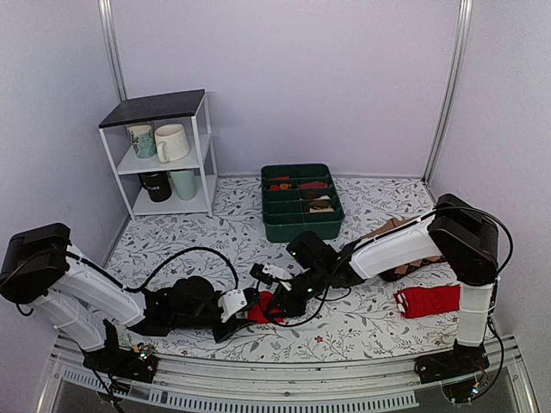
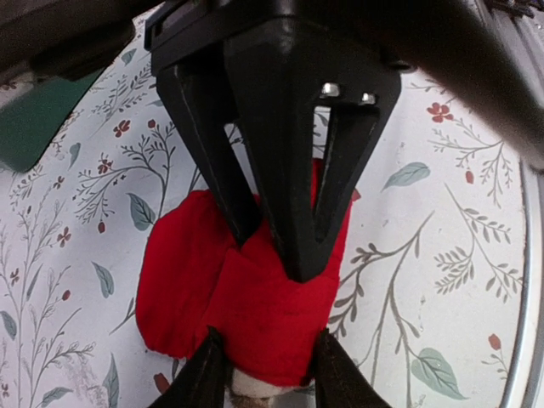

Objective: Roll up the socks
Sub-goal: Roll a pair of socks at the center of the board.

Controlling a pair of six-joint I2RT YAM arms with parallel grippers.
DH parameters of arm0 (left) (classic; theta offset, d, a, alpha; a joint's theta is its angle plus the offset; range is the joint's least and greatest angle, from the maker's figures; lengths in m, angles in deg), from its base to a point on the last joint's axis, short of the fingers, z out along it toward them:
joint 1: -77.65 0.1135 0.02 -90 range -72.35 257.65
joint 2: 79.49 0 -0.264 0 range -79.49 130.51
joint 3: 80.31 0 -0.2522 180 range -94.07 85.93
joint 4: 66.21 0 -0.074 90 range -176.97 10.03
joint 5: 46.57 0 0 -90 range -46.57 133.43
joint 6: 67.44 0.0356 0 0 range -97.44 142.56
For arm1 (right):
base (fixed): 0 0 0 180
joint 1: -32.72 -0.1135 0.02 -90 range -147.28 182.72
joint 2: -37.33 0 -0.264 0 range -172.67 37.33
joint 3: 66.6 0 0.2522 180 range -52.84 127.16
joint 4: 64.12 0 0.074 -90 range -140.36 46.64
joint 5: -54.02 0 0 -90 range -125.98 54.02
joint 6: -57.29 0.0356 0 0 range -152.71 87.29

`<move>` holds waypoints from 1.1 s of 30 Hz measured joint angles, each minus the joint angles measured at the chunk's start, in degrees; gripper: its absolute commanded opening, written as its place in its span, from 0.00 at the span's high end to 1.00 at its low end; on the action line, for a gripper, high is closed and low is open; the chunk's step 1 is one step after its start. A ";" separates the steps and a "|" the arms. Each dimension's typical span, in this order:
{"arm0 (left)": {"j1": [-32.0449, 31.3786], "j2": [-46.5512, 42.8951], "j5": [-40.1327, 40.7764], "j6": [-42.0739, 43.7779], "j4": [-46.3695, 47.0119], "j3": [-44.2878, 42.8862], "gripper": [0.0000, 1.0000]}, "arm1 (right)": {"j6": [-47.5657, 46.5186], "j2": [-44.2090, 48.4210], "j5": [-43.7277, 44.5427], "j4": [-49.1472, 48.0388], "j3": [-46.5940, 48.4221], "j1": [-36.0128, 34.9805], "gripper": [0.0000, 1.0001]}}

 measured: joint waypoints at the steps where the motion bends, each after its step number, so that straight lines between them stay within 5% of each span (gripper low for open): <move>1: 0.00 0.11 0.17 0.00 0.00 -0.09 0.73 | 0.02 -0.11 -0.22 0.09 0.07 0.07 0.85; 5: -0.04 0.35 0.28 0.13 -0.22 -0.37 1.00 | 0.17 -0.44 -0.96 0.50 0.44 0.31 0.84; 9: -0.13 0.66 -0.31 -0.15 -0.90 -1.03 1.00 | 0.17 -0.52 -1.33 0.87 0.72 0.46 0.83; 18: 0.07 0.96 -3.85 -4.70 -4.92 -3.85 1.00 | 2.43 3.98 2.93 -2.47 -5.11 0.79 0.55; 28: 5.11 1.42 -14.45 -11.85 -9.14 -5.97 1.00 | -1.49 23.89 13.16 -21.14 -28.74 0.79 0.45; 33: 7.08 3.80 -19.12 -14.45 -10.75 -8.59 1.00 | -6.58 25.59 12.26 -27.69 -30.47 0.79 0.43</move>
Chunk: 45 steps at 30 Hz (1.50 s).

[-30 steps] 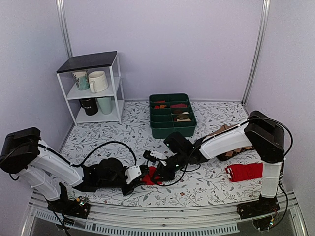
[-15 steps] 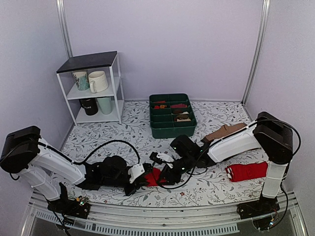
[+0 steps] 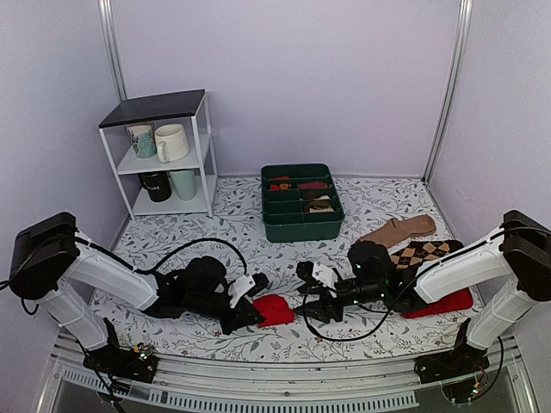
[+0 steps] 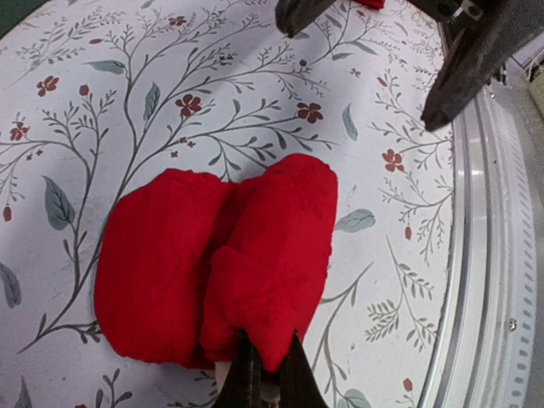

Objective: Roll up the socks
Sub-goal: Roll a pair of socks at the center of the board.

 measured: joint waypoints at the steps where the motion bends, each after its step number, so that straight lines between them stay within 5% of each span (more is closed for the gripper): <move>1: 0.24 0.68 -0.74 -0.42 -0.07 -0.55 1.00 | -0.98 -0.22 -0.48 -0.79 0.09 0.00 0.43; 22: 2.25 6.51 -8.81 -4.87 1.77 -3.69 1.00 | -9.99 -9.57 -7.93 3.41 6.93 -2.27 0.47; 45: 2.95 7.41 -10.34 -5.07 2.95 -3.69 1.00 | -10.03 -15.87 2.91 -0.79 8.33 -5.62 0.45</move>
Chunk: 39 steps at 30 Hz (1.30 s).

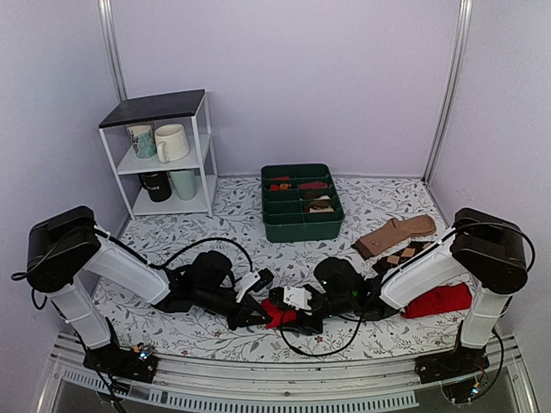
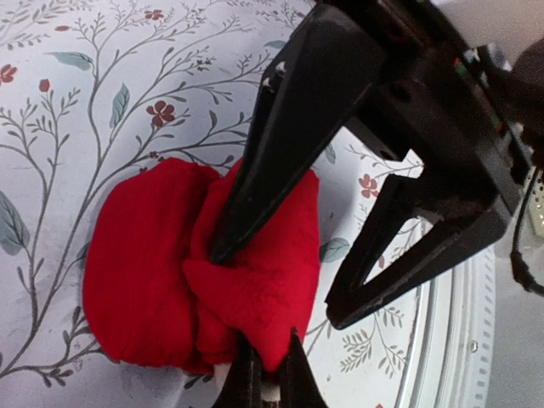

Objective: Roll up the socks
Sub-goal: Roll a pair of socks at the center of the board.

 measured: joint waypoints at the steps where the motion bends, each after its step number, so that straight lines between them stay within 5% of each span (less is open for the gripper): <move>1: 0.02 0.02 0.00 -0.02 0.04 0.00 1.00 | 0.07 -0.31 0.61 -0.22 0.07 -0.04 0.46; 8: 0.11 0.09 -0.02 0.00 0.13 -0.02 0.97 | 0.90 -1.27 3.21 0.13 1.03 -0.20 0.75; 12: 0.24 -0.66 0.81 0.20 -0.17 0.17 0.81 | 2.38 -1.88 2.03 2.67 2.84 -0.07 0.81; 14: 0.22 -1.77 2.03 0.87 -0.87 0.33 0.53 | 3.96 -2.62 1.22 4.11 4.22 0.15 0.81; 15: 0.22 -2.43 2.71 1.68 -1.46 0.48 0.48 | 4.66 -2.97 0.94 4.68 4.94 0.24 0.81; 27: -3.56 -17.33 10.62 9.79 -2.21 8.57 0.45 | 14.19 -5.95 -6.86 13.11 12.15 2.40 0.81; 39: -6.03 -13.40 17.53 16.17 7.61 11.76 0.43 | 20.11 -8.76 -14.14 21.53 17.77 4.76 0.81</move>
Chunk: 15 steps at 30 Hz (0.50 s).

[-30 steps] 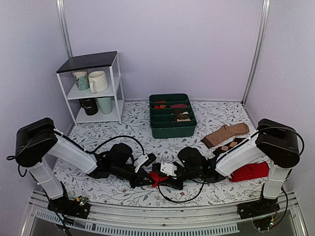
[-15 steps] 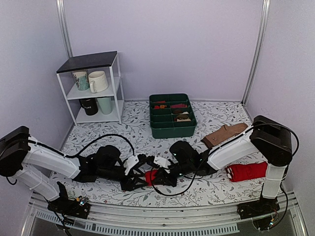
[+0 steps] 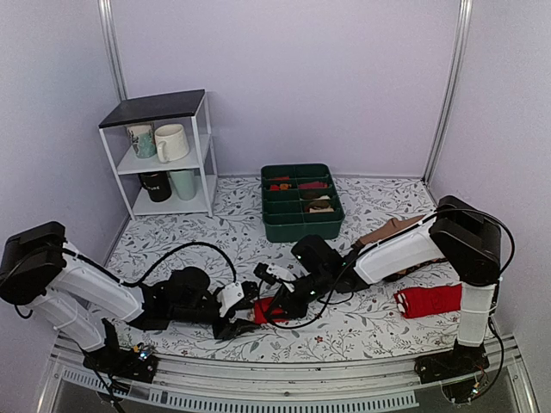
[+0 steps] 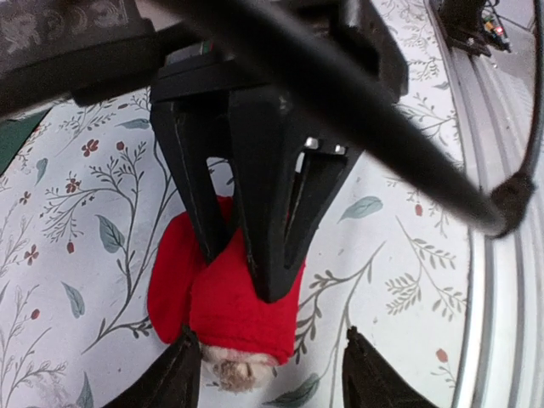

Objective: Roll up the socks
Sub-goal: Roll a pair of socks at the center of the board.

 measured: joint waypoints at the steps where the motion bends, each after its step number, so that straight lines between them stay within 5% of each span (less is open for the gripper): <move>1: 0.00 0.85 0.44 0.44 0.50 -0.04 0.43 | 0.35 -0.04 -0.07 0.24 0.15 0.02 0.81; 8: -0.04 5.97 1.25 1.99 2.08 -1.77 0.51 | 1.40 -0.20 -0.11 1.42 0.81 0.07 0.81; 15: 0.04 6.69 2.19 2.03 2.16 -2.38 0.94 | 1.60 -0.68 -1.27 1.86 1.29 0.39 0.80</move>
